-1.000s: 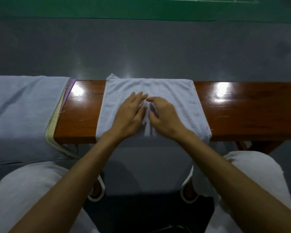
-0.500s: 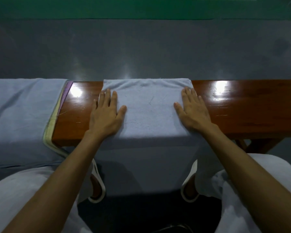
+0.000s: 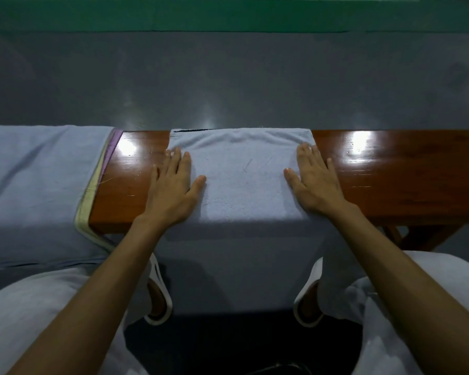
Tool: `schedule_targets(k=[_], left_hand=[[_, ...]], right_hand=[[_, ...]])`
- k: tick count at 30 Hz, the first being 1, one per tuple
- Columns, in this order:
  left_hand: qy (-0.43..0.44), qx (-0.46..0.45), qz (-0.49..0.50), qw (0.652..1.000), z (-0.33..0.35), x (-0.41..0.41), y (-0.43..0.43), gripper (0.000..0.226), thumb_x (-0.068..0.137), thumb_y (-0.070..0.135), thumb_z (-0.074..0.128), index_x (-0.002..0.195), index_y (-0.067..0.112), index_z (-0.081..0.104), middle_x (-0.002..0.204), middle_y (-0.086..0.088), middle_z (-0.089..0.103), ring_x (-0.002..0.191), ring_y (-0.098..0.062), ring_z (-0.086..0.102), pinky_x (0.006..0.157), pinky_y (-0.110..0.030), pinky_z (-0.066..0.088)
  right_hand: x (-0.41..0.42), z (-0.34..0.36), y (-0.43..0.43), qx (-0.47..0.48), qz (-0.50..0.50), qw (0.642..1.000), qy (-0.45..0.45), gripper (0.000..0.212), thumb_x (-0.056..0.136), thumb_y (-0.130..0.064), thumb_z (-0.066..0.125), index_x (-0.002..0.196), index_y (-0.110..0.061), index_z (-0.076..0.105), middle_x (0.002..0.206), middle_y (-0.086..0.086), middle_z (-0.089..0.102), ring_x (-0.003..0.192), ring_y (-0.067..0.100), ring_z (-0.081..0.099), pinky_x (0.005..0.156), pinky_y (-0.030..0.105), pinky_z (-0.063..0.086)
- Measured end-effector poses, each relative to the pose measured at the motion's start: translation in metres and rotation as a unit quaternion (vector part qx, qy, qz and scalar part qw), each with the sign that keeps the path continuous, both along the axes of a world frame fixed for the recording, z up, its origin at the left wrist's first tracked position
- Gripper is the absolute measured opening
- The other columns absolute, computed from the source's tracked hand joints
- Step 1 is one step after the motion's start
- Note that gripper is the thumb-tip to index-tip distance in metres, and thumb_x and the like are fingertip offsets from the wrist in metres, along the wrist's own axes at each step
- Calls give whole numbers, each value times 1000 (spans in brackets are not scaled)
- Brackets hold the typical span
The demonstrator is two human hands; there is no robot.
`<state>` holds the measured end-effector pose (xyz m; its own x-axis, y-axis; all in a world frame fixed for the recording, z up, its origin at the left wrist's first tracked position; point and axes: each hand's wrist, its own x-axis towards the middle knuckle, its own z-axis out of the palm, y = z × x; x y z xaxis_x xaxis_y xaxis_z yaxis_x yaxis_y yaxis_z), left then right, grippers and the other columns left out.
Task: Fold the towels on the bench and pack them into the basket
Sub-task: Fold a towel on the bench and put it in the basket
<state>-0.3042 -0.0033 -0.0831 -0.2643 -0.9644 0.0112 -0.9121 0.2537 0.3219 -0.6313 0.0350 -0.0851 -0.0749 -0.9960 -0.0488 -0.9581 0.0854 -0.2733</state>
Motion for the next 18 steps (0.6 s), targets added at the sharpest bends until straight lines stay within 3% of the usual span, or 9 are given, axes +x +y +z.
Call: schedule_targets(k=[2,5,7,9,11,13,18], left_hand=[[55,-18,11,998,4,1,2,64,106,51,39,160,17,29,171,-6,16,158,-26,12,126,-50,15],[116,-44,57,991,13,7,4,53,101,42,58,146,16,47,153,-9,45,137,-29,46,111,-44,41],[121,-49,99,986,19,12,3,51,99,38,64,141,15,49,143,-11,52,127,-29,52,105,-44,47],[123,-53,146,980,24,17,3,43,98,37,65,132,13,54,131,-12,57,118,-31,56,98,-46,52],[120,-55,182,974,27,18,4,36,97,35,66,122,11,57,120,-13,60,107,-30,59,88,-41,52],[102,-52,200,973,28,16,6,34,96,34,67,118,10,59,117,-13,59,103,-30,58,83,-37,47],[88,-32,204,974,23,14,8,37,95,41,66,117,12,57,119,-12,58,104,-31,60,88,-45,55]], right_hand=[[-1,5,-1,-21,-13,997,-68,72,107,-54,30,164,-17,5,172,3,3,158,23,0,128,50,5],[-8,19,-2,-60,-54,983,-165,70,104,-48,50,160,-17,22,167,6,25,153,29,25,123,52,27],[-14,26,-1,-80,-89,977,-178,60,100,-44,60,150,-19,38,152,7,44,136,29,46,112,49,44],[-19,30,1,-86,-134,969,-189,50,96,-37,68,136,-17,47,135,7,54,118,26,56,96,38,52],[-22,33,4,-84,-175,964,-184,44,93,-31,72,128,-15,50,124,8,57,106,23,58,79,23,47],[-24,35,5,-79,-201,961,-170,36,92,-25,73,119,-12,53,113,7,58,94,20,55,63,16,36],[-25,32,4,-43,-205,966,-155,28,92,-30,72,108,-14,57,102,3,60,82,15,54,59,21,37]])
